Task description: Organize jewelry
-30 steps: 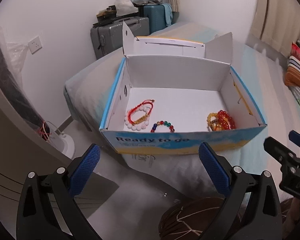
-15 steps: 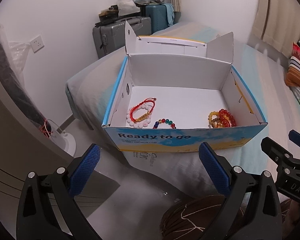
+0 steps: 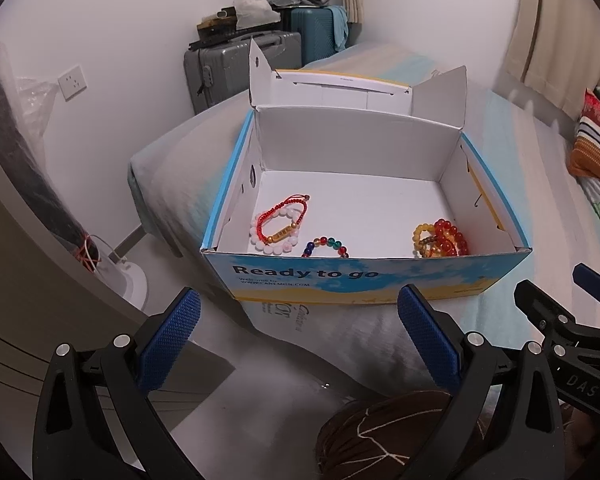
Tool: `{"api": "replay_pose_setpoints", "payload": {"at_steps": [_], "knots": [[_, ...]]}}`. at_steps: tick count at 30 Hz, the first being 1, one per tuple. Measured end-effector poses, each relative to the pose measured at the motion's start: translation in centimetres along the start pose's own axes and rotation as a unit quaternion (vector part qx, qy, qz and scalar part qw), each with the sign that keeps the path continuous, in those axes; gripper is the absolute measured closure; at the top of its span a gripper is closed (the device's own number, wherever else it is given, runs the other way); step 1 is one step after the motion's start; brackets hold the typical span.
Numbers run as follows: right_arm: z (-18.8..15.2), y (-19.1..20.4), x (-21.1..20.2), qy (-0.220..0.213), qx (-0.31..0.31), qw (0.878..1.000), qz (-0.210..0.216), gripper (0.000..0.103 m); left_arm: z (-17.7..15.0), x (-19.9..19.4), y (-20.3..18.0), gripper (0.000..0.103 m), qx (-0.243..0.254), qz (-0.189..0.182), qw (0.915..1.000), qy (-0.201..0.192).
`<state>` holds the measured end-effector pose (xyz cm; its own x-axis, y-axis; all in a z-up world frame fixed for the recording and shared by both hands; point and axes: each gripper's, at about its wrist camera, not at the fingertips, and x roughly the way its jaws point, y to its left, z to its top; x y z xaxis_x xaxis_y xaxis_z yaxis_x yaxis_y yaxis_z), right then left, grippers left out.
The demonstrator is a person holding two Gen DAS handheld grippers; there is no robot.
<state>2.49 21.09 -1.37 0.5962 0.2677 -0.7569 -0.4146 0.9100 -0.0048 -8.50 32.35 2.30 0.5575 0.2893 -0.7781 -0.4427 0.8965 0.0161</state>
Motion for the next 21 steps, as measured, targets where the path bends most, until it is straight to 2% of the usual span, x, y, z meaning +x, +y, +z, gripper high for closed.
{"api": "replay_pose_setpoints", "payload": {"at_steps": [12, 21], "knots": [[-0.09, -0.13, 0.14, 0.002, 0.002, 1.0, -0.002, 0.008, 0.1, -0.16, -0.37, 0.006, 0.008, -0.012, 0.9999, 0.004], [-0.09, -0.22, 0.23, 0.003, 0.0, 1.0, 0.0, 0.008, 0.29, -0.29, -0.46, 0.006, 0.01, 0.005, 0.9999, 0.0]]}}
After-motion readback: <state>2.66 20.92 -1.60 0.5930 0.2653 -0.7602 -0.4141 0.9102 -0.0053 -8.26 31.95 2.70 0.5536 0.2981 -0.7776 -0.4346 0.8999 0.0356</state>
